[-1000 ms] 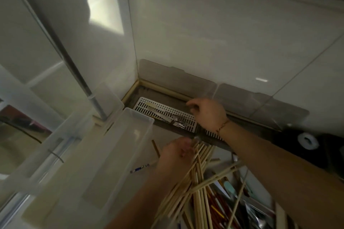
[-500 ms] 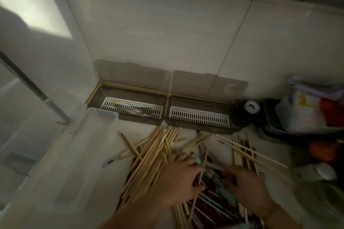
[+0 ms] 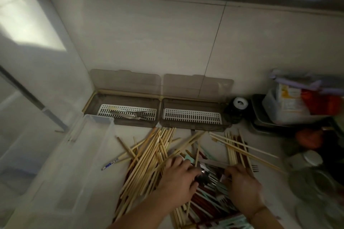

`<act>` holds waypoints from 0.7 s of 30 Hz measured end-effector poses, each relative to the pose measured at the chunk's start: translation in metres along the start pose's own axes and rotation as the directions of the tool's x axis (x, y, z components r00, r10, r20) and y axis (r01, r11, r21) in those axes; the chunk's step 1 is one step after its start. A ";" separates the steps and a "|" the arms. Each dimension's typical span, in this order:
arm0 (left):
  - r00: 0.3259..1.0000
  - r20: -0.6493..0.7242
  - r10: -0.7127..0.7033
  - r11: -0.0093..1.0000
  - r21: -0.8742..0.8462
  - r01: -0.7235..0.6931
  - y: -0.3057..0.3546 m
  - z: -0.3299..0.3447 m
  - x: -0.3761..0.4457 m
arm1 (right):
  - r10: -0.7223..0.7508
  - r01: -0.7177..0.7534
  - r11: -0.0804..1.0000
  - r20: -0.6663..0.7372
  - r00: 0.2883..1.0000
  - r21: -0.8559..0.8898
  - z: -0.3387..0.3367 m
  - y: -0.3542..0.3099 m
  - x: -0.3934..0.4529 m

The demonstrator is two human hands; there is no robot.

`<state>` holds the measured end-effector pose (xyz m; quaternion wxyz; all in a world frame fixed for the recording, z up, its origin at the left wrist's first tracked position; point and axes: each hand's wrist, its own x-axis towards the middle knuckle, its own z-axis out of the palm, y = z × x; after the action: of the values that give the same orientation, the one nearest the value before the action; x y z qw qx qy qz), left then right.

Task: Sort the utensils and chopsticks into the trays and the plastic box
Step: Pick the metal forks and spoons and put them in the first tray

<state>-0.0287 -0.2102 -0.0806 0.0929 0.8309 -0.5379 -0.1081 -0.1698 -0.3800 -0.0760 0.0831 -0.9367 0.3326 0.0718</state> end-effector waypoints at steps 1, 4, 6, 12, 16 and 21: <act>1.000 -0.007 -0.008 1.000 0.005 0.008 0.000 -0.002 -0.001 | 0.007 -0.007 1.000 0.006 1.000 -0.005 -0.002 -0.001 0.000; 0.999 -0.025 -0.045 0.999 0.009 0.045 0.001 -0.005 -0.003 | 0.066 -0.069 0.997 0.054 0.996 0.044 -0.013 -0.002 0.000; 0.998 -0.030 -0.063 0.998 0.005 0.064 -0.001 -0.006 -0.004 | 0.087 -0.110 0.980 0.138 0.987 0.169 -0.023 0.000 -0.002; 0.989 -0.014 -0.146 0.989 -0.030 0.145 -0.005 -0.012 -0.003 | 0.099 -0.202 0.880 0.250 0.963 0.429 -0.065 0.033 -0.015; 0.971 0.005 -0.240 0.857 -0.468 0.215 0.003 -0.027 0.002 | 0.089 -0.197 0.782 0.207 0.974 0.591 -0.095 0.049 -0.023; 0.967 0.118 -0.226 0.105 -0.984 0.144 0.015 -0.052 0.010 | -0.034 -0.152 0.720 0.253 0.967 0.677 -0.108 0.025 -0.022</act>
<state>-0.0232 -0.2234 -0.0274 0.6182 0.6266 -0.2220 -0.4195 -0.1944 -0.4075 0.0305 0.4647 -0.8102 0.3519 0.0615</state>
